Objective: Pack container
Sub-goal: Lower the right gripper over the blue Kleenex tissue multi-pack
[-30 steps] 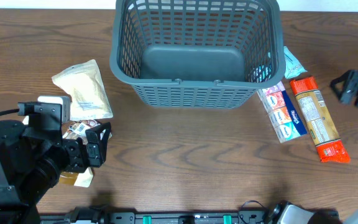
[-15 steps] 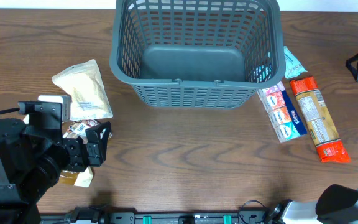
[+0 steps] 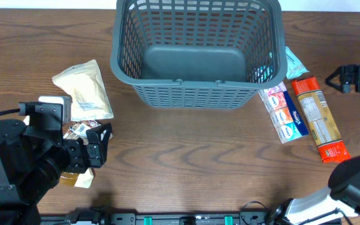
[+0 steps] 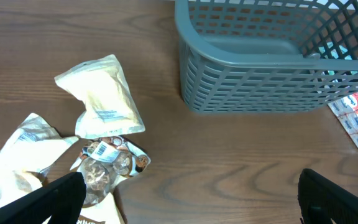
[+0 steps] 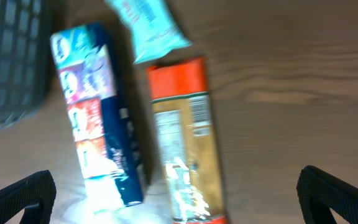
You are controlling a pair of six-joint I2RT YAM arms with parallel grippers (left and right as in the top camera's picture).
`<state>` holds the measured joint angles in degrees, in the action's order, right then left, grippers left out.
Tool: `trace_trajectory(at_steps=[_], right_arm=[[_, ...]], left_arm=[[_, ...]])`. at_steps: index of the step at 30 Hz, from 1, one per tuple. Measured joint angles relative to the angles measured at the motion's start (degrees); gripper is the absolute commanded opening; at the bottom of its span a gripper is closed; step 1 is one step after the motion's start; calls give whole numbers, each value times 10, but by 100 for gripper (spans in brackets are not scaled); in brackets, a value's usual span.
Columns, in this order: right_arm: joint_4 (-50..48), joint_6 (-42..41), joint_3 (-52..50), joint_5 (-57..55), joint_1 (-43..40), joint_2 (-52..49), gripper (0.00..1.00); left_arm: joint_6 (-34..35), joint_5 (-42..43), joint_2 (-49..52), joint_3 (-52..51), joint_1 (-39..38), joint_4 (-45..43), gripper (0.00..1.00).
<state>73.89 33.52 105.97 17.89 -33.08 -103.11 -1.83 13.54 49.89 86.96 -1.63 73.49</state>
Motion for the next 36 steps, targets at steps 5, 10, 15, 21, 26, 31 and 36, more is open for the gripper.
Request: trace_trajectory(at_steps=[5,10,15,21,26,31,36], right_arm=[[36,48,-5,49,0,-61,99],[59,78,-7,68,14,-84,99],[60,88,-7,52,61,-84,99],[42,61,-7,-20,137,-84,99],[27,17,-7,-85,164,-84,99],[11,-26,-7,-115,164,-84,99],[-18,-59,-35,-119,165,-84,99]], left_arm=[[0,0,0,0,0,0,99],[0,-2,2,0,0,0,99],[0,-2,14,0,0,1,99],[0,-2,29,0,0,2,99],[-1,-2,34,0,0,4,99],[-1,-2,34,0,0,5,99],[-2,-2,34,0,0,5,99]])
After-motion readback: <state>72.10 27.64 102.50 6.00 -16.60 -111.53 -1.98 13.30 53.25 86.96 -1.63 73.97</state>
